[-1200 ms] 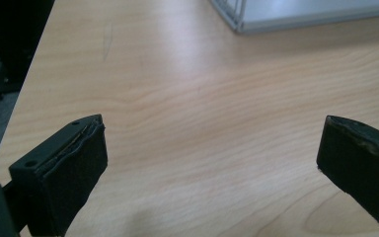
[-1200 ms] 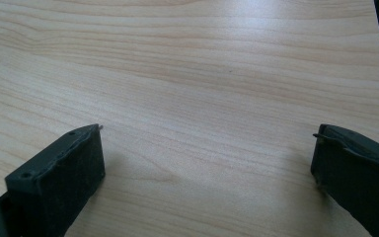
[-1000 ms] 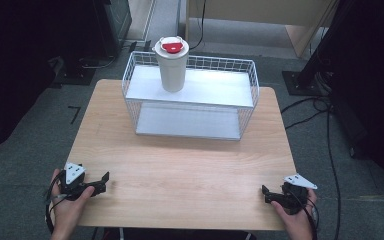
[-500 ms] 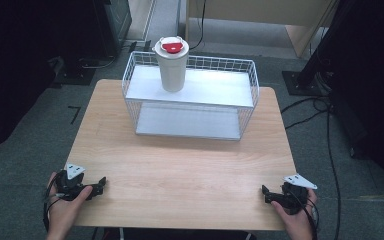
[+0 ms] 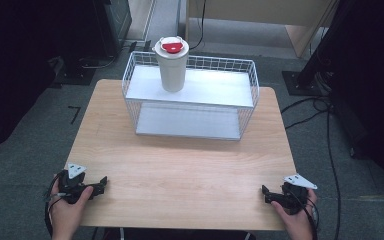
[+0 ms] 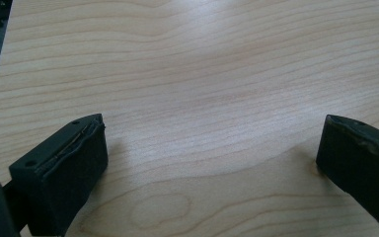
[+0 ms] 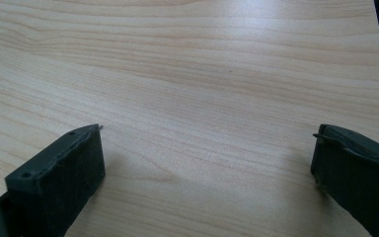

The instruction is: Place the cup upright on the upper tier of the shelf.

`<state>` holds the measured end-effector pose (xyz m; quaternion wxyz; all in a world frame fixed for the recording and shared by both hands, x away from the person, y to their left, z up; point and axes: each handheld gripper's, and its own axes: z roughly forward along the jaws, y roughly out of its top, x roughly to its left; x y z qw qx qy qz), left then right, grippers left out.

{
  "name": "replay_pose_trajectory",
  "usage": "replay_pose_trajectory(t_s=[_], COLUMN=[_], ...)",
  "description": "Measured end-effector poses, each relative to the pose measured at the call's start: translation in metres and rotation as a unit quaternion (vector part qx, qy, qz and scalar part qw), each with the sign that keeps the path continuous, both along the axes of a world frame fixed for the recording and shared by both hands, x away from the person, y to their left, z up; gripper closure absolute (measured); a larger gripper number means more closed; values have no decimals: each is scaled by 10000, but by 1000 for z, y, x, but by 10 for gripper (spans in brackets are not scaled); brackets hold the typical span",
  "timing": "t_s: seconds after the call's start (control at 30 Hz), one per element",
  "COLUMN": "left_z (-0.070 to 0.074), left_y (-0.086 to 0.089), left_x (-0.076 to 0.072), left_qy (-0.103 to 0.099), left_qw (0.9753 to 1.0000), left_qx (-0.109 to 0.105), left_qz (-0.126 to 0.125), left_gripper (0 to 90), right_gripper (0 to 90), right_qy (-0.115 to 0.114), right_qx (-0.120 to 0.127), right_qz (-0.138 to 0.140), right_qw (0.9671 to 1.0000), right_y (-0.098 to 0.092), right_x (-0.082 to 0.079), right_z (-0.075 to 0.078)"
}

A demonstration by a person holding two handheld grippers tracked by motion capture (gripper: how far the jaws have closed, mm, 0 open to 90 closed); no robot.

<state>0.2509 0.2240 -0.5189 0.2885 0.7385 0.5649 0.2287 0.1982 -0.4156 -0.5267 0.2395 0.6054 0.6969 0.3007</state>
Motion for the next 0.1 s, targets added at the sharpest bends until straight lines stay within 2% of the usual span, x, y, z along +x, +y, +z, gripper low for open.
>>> replay_pose_trajectory(t_s=[0.1], left_z=[0], left_y=[-2], left_x=[-1], left_qy=[7], left_qw=[10000], left_qx=[-7], left_qz=[81], left_gripper=[0], right_gripper=[0], right_qy=[0], right_qx=[-2], right_qz=[1], right_qw=[10000], right_y=[0], right_x=[0], right_z=[0])
